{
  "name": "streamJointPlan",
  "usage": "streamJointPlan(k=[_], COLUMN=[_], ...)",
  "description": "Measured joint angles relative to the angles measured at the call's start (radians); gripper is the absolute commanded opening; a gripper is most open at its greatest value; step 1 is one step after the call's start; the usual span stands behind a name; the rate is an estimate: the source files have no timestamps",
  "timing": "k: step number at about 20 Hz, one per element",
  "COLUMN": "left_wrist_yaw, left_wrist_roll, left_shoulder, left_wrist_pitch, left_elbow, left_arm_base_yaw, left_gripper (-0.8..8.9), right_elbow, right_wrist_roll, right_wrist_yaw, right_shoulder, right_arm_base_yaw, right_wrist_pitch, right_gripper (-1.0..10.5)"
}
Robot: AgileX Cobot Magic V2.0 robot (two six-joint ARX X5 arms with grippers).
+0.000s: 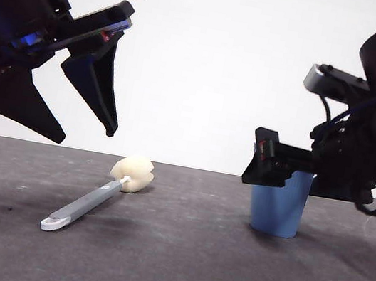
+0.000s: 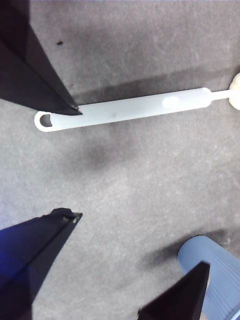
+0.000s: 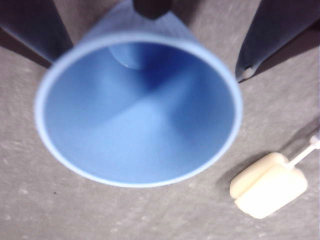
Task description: Pick up the cup brush,pick up the cup,insert the brush into the cup,clean the cup,put the cup brush back,put the cup back to the fixed position on the table
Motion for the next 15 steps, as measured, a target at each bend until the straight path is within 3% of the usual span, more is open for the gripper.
streamJointPlan(k=[5,9,15], left_wrist_yaw=[0.000,0.009,0.164], left_wrist_roll=[0.005,0.027,0.060], left_shoulder=[0.000,0.000,-0.049], left_wrist_pitch=[-0.010,-0.053,-0.071], left_elbow=[0.000,0.000,0.000], left_arm_base_yaw=[0.000,0.000,0.000], left_gripper=[3.22,3.18,3.10], right_elbow=[0.000,0.000,0.021], right_wrist_roll=[0.010,0.112,0.218], right_wrist_yaw=[0.003,-0.004,-0.074], right_shoulder=[-0.221,-0.474,-0.824], right_arm_base_yaw=[0.000,0.010,0.079], right_wrist_pitch=[-0.243,-0.611,-1.076], right_gripper=[5.4,5.4,5.3])
